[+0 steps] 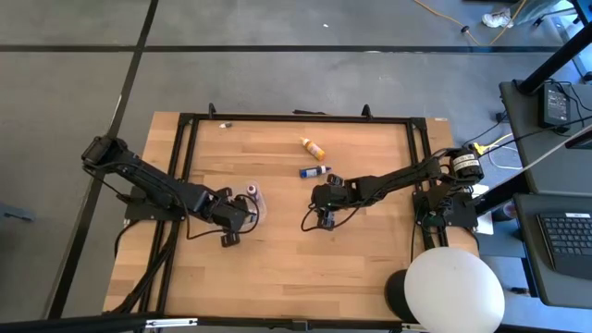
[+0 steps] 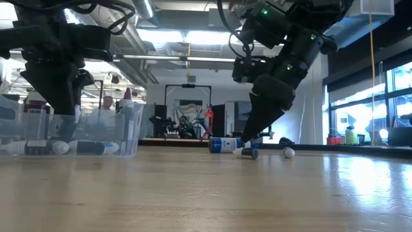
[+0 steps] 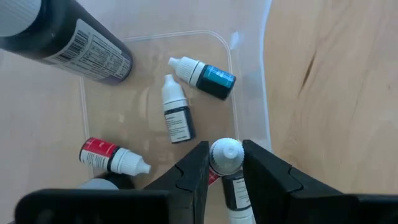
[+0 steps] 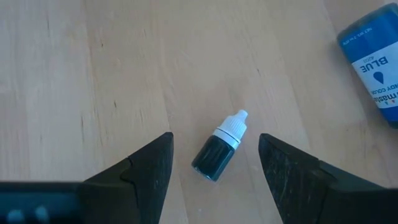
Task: Pick & Place food coloring
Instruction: Put the small blue food coloring bottle into the transparent bin, then put the small green food coloring bottle into the transparent bin
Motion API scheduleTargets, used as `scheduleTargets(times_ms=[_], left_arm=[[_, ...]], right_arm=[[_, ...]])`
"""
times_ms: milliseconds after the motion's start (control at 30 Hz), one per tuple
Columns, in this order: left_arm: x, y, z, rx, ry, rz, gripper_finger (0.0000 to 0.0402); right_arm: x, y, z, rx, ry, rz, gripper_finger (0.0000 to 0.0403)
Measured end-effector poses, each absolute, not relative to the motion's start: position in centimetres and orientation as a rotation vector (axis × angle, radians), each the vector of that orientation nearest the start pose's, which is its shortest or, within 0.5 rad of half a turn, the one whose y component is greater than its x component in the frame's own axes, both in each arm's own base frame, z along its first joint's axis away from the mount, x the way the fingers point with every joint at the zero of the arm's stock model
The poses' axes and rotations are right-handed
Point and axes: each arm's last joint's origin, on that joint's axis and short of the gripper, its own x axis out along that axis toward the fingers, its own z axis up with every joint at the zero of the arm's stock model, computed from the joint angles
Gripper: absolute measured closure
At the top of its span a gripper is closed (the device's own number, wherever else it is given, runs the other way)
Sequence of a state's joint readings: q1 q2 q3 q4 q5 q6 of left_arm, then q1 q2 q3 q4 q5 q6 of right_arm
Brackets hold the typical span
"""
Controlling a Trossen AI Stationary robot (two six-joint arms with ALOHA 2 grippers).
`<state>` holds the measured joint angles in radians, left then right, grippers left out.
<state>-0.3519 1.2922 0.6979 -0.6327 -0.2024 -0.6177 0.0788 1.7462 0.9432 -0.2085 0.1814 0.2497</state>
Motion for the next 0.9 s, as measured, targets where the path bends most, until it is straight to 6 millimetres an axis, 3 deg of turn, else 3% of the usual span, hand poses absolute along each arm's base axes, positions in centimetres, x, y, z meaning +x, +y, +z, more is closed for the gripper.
scheduleTargets(times_ms=[200, 600, 900], left_arm=[[20.5, -6.9, 17.9, -0.221, 1.159, 0.245, 0.0310], [20.5, -7.0, 17.9, -0.227, 1.167, 0.227, 0.0266], [20.6, -7.0, 18.0, -0.242, 1.154, 0.233, 0.0270]], right_arm=[[33.0, 2.1, 14.7, 0.080, 0.987, -0.208, 0.0164], [33.0, 2.1, 14.7, 0.077, 0.986, -0.215, 0.0164], [33.5, 2.0, 12.8, 0.044, 1.025, -0.208, 0.0174]])
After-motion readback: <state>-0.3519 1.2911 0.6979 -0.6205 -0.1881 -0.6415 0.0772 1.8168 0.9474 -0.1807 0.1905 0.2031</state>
